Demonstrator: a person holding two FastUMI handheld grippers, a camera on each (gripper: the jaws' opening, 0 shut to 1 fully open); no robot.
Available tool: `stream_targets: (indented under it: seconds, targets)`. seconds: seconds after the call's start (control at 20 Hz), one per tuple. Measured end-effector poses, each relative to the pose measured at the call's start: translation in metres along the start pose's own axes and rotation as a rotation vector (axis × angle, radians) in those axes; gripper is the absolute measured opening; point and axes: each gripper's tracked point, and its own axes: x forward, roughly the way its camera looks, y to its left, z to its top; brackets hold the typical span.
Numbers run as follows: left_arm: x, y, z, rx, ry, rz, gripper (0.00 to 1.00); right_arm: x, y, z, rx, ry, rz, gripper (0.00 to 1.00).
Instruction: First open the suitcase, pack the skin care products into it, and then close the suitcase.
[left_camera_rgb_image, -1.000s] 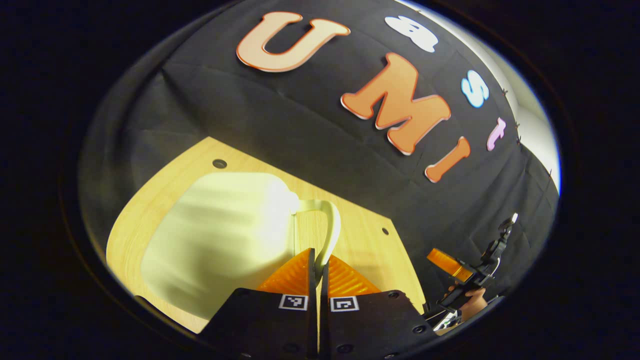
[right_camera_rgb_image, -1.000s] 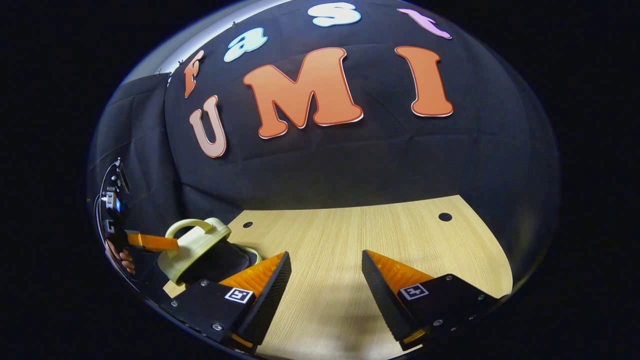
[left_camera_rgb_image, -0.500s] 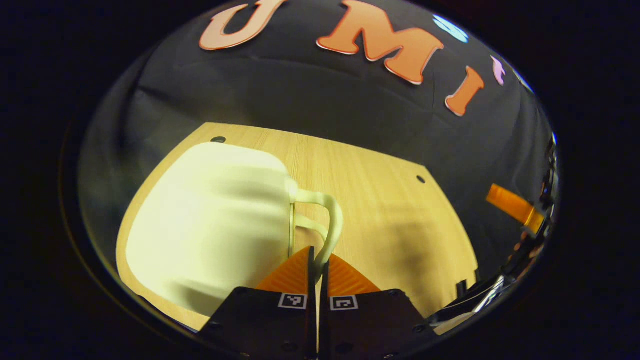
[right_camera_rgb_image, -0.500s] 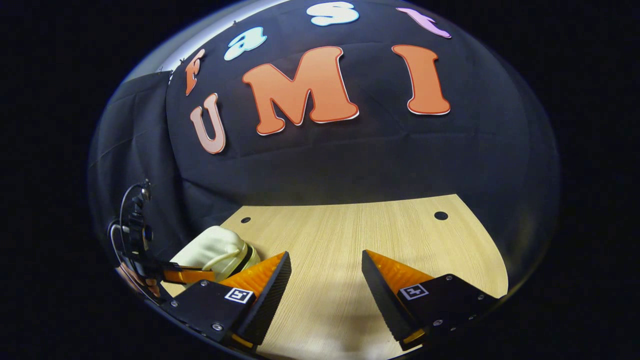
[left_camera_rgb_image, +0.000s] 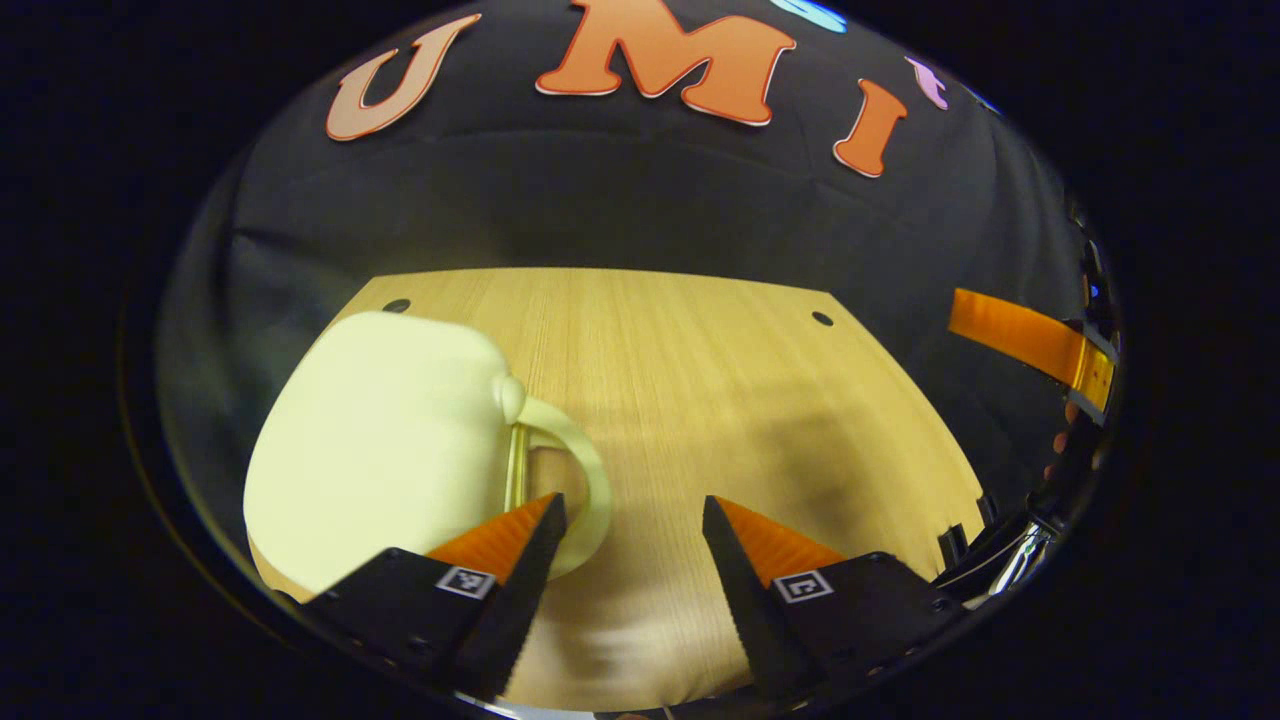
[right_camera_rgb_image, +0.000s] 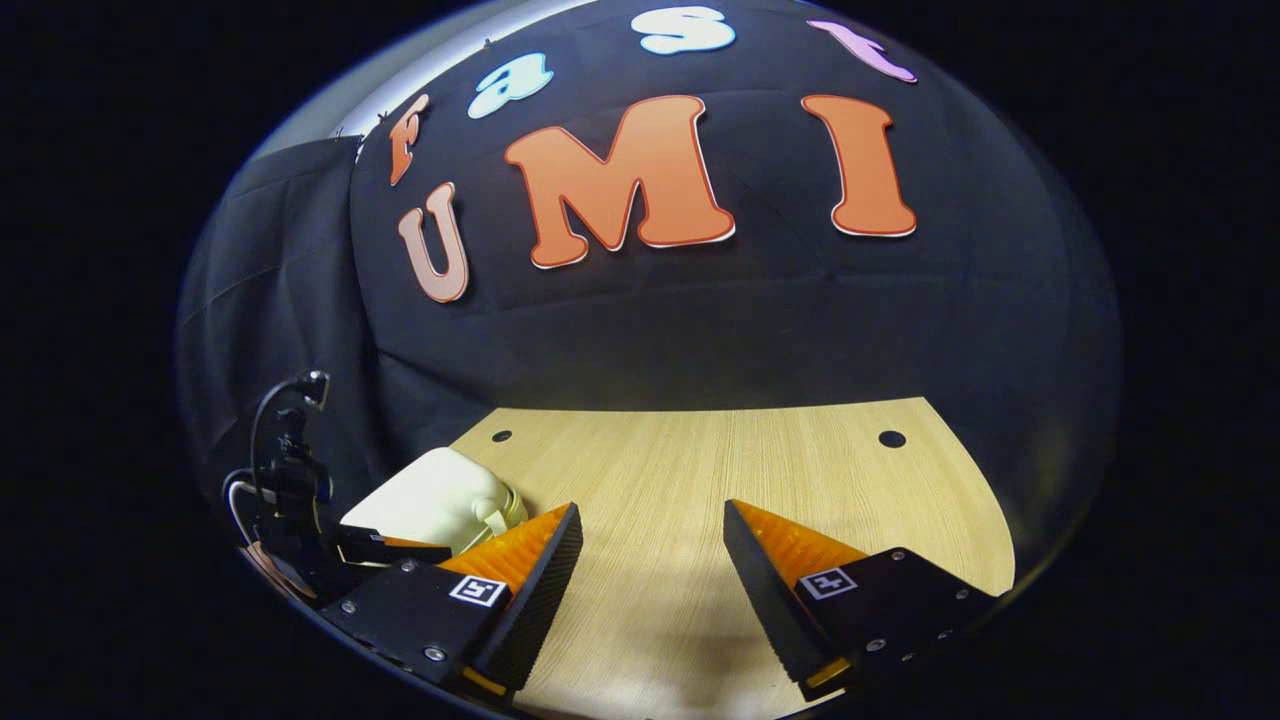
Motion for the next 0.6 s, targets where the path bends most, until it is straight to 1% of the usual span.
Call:
stream_targets:
  seconds: [0.05, 0.1, 0.2, 0.3, 0.45, 0.6]
  targets:
    - [0.002, -0.002, 0.02, 0.005, -0.031, 0.007, 0.94, 0.0, 0.003, 0.002, -0.005, -0.012, 0.006, 0.91]
    - [-0.003, -0.002, 0.035, 0.011, -0.081, 0.027, 0.94, -0.001, 0.01, 0.003, -0.005, -0.015, 0.026, 0.91]
    - [-0.017, -0.01, 0.067, 0.03, -0.202, 0.043, 0.95, -0.001, 0.02, 0.001, -0.01, -0.021, 0.049, 0.91]
    - [-0.037, -0.015, 0.089, 0.036, -0.29, 0.068, 0.95, -0.002, 0.028, 0.004, -0.04, -0.047, 0.055, 0.92]
    - [-0.058, -0.018, 0.113, 0.035, -0.412, 0.11, 0.96, -0.006, 0.03, 0.019, -0.08, -0.119, 0.035, 0.92]
    - [-0.083, -0.029, 0.139, 0.036, -0.592, 0.099, 0.96, -0.007, 0.037, 0.022, -0.076, -0.154, 0.042, 0.92]
